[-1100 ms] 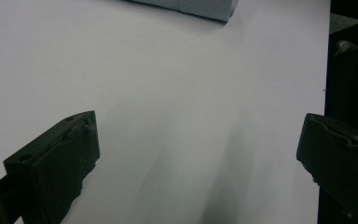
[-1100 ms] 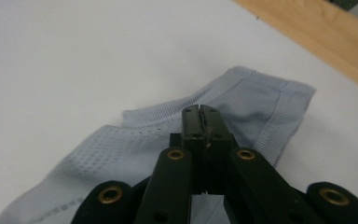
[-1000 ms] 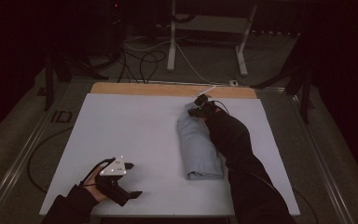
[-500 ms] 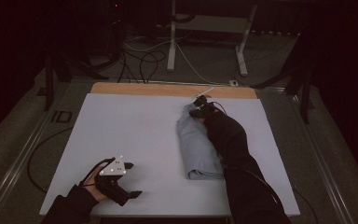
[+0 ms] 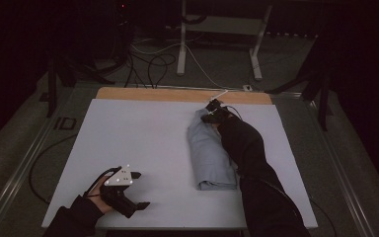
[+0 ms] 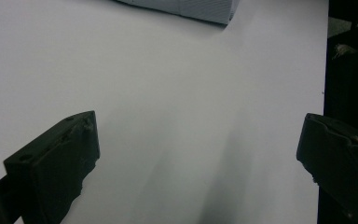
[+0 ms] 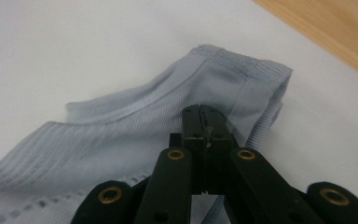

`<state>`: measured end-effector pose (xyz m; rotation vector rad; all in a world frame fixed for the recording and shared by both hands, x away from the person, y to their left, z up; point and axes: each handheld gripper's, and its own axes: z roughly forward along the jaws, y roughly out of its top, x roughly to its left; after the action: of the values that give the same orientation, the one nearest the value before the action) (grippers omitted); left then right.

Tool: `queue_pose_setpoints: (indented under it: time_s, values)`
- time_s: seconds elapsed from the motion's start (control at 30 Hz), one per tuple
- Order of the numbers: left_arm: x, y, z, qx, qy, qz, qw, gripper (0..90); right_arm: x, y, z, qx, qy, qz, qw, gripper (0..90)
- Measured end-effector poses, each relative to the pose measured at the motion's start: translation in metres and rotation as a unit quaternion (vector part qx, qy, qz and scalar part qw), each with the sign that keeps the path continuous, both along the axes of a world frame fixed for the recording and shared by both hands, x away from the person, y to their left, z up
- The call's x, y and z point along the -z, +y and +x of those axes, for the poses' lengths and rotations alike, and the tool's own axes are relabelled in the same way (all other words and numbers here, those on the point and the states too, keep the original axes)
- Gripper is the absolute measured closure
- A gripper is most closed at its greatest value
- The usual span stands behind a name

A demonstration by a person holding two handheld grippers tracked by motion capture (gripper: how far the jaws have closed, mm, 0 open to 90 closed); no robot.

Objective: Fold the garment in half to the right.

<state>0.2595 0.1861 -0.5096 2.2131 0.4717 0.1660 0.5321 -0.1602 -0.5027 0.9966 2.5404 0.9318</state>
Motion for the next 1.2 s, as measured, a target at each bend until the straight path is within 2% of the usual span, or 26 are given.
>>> queue_pose_setpoints:
  time_s: [0.23,0.33,0.53,0.6,0.87,1.03,1.1,1.2]
  values:
    - [-0.001,0.0,-0.001,0.001,-0.002,0.002,1.0,0.3,-0.012,-0.006,-0.016,-0.01,-0.009,0.009,0.9999,90.0]
    - [-0.001,0.0,0.0,0.0,-0.002,0.002,1.0,0.3,-0.017,-0.009,-0.024,-0.015,-0.016,0.022,0.9995,90.0]
    - [-0.001,0.0,-0.001,0.001,-0.001,0.003,1.0,0.3,-0.029,-0.014,-0.05,-0.038,-0.025,0.037,0.9983,90.0]
    - [-0.001,0.001,-0.002,0.004,-0.004,0.004,1.0,0.3,-0.033,-0.016,-0.062,-0.048,-0.029,0.05,0.9972,90.0]
    - [-0.001,0.002,-0.001,0.001,-0.003,0.003,1.0,0.3,-0.043,-0.022,-0.117,-0.1,-0.047,0.07,0.9913,90.0]
    - [-0.002,0.001,-0.001,0.001,-0.004,0.004,1.0,0.3,-0.044,-0.021,-0.146,-0.127,-0.047,0.071,0.9882,90.0]
    - [-0.003,0.002,-0.002,0.002,-0.005,0.004,1.0,0.3,-0.045,-0.021,-0.157,-0.138,-0.045,0.08,0.9861,90.0]
    - [-0.003,0.002,-0.001,0.001,-0.006,0.003,1.0,0.3,-0.043,-0.019,-0.172,-0.159,-0.042,0.081,0.983,90.0]
